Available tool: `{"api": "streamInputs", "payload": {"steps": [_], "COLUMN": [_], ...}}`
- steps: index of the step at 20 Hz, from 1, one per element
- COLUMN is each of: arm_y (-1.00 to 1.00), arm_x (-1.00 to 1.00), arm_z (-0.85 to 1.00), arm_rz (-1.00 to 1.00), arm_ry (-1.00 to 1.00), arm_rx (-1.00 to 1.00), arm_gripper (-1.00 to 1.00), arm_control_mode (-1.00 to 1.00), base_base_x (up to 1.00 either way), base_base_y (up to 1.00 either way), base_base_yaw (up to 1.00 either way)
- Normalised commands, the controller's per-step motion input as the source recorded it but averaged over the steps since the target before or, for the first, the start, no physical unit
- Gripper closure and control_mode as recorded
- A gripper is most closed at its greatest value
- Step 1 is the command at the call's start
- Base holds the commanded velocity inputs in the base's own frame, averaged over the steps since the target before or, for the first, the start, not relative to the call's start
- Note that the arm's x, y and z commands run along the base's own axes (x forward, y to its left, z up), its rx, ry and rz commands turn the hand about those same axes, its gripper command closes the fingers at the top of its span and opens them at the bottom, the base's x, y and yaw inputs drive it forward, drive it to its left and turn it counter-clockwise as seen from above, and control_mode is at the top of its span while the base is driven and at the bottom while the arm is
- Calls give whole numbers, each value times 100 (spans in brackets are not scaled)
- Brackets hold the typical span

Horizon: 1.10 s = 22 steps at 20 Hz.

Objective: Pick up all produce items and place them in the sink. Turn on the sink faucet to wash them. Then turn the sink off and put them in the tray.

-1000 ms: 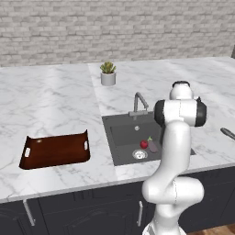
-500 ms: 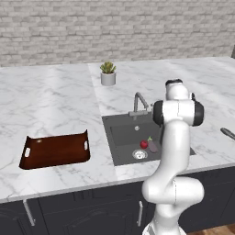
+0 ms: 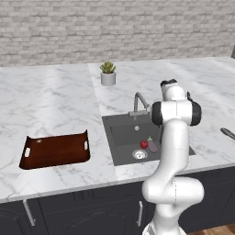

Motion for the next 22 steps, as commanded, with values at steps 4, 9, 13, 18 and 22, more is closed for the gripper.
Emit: {"api": "streamInputs", "payload": {"steps": [4,9,13,18,22], "arm_y": [12,13,12,12,11], "arm_x": [17,16,13,10,9], "arm_z": [-11,-13,-14,-15,-16], "arm_rz": [1,1,1,1,1], "arm_ry": [4,4,3,3,2], "arm_rx": [0,0,0,0,0], "arm_gripper": [-100,-100,-100,-100,100], "arm_control_mode": [-100,-100,-100,-100,-100], "base_base_x": [0,0,0,0,0], "base_base_y": [0,0,0,0,0], "base_base_yaw": [0,0,0,0,0]}}
